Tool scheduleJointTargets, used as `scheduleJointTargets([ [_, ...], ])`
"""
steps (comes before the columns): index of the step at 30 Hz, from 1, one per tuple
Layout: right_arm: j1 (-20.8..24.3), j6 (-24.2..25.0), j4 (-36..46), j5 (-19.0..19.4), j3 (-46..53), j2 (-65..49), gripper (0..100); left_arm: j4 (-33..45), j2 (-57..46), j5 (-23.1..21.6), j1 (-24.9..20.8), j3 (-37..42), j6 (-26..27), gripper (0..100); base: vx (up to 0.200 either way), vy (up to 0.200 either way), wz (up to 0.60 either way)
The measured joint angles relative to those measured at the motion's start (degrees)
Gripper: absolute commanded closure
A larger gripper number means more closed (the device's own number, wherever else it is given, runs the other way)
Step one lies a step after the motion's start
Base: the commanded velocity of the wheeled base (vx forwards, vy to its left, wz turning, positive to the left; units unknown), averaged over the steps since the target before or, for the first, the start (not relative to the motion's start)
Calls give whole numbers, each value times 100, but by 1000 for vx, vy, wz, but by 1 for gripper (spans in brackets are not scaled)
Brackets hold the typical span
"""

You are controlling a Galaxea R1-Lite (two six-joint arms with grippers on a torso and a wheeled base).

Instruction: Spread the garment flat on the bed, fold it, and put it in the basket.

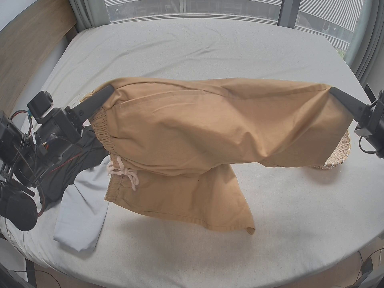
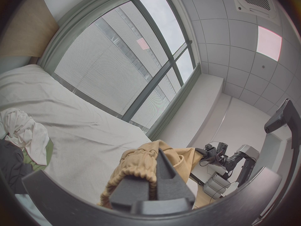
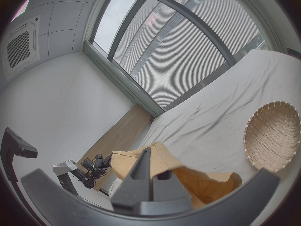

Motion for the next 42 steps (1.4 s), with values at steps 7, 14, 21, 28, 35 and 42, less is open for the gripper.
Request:
scheduleJointTargets([
  [7,-395,6,0,455,88,-91,100,1,-39,-13,66,141,6,100,0,0,0],
  [14,-596,11,5,550,163,-110,100,1,-52,-84,308,238,20,100,0,0,0],
  [21,-601,13,-6,627,236,-101,100,0,-63,-132,410,284,20,100,0,0,0],
  [28,-590,6,-44,646,315,-66,100,0,-56,-123,494,343,12,100,0,0,0],
  [35,-584,-87,-105,649,207,234,100,1,52,-79,546,306,-5,100,0,0,0],
  [42,-595,-266,-501,611,-124,1067,100,1,457,93,556,6,-5,100,0,0,0],
])
